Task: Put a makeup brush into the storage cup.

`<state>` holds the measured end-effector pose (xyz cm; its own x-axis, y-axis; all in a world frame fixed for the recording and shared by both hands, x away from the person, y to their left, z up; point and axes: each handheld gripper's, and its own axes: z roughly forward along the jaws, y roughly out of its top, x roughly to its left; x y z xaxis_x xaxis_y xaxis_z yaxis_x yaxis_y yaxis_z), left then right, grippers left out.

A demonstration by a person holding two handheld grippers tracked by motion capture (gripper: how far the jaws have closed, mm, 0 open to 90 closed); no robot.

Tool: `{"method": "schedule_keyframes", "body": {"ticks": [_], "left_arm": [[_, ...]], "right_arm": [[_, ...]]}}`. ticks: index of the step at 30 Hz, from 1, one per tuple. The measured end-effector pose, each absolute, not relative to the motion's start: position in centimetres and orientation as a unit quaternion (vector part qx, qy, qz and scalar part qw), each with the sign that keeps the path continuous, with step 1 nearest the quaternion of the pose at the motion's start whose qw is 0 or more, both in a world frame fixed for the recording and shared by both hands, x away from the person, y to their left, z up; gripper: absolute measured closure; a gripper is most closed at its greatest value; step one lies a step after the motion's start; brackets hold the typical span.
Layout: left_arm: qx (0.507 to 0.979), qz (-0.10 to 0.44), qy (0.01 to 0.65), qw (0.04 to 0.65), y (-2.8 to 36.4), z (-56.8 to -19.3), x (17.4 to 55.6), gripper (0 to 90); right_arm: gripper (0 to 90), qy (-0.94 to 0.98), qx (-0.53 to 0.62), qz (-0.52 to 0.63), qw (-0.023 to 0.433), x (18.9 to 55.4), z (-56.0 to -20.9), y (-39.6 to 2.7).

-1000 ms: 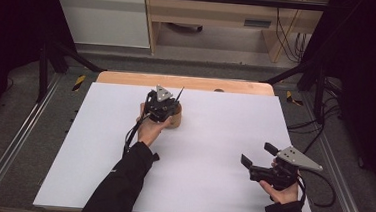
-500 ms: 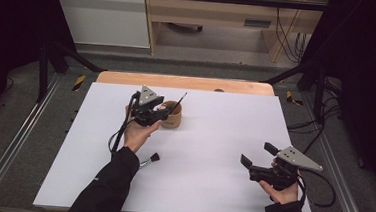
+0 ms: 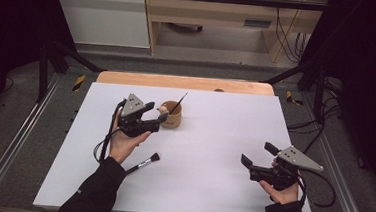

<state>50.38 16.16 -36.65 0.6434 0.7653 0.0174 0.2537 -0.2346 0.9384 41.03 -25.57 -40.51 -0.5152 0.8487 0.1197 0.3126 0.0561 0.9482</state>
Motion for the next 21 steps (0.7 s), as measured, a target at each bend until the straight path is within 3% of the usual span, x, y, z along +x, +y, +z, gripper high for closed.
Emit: {"method": "schedule_keyframes", "body": {"ticks": [21], "left_arm": [[0.738,0.247,0.340,0.528,20.0,-38.0,45.3,14.8]], "right_arm": [[4.3,0.683,0.426,0.538,0.250,41.0,-40.5,-25.6]]}}
